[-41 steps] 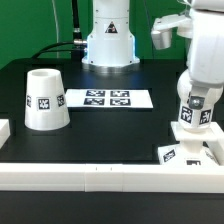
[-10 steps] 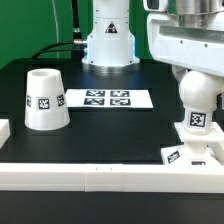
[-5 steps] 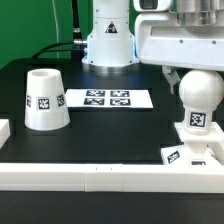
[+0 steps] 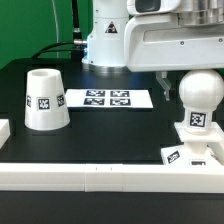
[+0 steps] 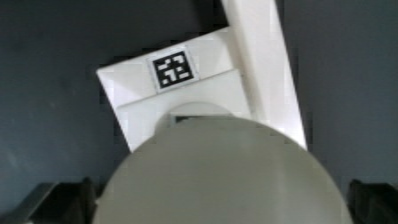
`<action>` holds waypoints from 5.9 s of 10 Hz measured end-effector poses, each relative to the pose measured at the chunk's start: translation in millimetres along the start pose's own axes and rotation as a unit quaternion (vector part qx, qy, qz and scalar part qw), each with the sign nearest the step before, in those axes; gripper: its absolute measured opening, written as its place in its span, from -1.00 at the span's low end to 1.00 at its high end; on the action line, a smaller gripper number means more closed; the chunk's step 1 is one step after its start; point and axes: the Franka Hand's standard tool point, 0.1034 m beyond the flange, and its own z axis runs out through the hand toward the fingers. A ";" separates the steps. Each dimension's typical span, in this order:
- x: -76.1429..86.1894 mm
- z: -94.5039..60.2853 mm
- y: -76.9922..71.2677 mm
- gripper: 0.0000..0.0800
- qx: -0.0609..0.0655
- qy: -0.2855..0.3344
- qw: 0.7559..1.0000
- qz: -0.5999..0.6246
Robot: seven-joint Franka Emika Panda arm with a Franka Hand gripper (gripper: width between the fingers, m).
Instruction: Assemble lamp
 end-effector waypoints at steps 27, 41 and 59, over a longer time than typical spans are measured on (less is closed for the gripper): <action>2.5 -1.3 3.1 0.75 -0.080 -0.064 0.510 -0.854; 2.9 -1.9 7.0 0.44 -0.076 -0.046 0.803 -0.589; -1.1 0.0 0.7 0.44 -0.043 0.011 0.997 0.057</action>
Offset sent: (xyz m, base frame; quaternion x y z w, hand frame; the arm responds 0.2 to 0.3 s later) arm -0.0033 0.0010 0.0067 -0.0397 0.0132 -0.2368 0.9707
